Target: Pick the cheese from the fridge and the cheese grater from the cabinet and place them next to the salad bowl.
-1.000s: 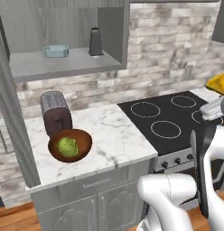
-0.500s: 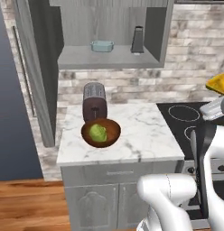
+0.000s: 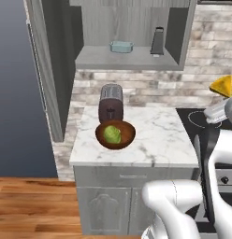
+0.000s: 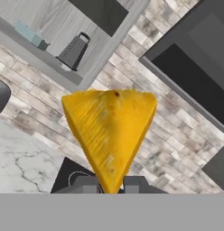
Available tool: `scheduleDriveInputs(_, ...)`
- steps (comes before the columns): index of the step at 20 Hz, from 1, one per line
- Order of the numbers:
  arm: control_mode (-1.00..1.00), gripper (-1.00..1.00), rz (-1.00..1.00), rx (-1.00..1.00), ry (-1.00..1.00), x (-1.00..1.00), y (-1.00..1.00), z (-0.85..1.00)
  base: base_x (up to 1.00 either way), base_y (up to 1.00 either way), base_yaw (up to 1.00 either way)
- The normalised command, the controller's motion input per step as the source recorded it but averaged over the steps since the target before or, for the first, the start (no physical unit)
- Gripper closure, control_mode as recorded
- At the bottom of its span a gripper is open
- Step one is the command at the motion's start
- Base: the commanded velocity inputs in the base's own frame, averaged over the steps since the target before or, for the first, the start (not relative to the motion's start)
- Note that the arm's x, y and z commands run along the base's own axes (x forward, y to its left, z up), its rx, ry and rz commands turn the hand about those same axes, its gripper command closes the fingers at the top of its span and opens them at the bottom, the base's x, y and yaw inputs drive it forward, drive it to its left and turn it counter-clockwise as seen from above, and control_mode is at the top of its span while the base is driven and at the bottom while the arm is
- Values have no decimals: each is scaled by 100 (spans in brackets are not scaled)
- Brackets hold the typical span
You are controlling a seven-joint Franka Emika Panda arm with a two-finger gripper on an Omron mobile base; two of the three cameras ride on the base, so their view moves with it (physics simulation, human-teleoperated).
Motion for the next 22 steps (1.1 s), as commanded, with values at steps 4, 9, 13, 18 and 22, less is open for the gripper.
scheduleDriveInputs(4,100,100,0,0,0,0,0,0,29,23,4)
scheduleDriveInputs(9,100,100,0,0,0,0,0,0,42,28,0)
scheduleDriveInputs(13,100,100,0,0,0,0,0,0,56,14,0)
scheduleDriveInputs(18,100,100,0,0,0,0,0,0,41,3,0)
scheduleDriveInputs(22,100,100,0,0,0,0,0,0,6,0,0)
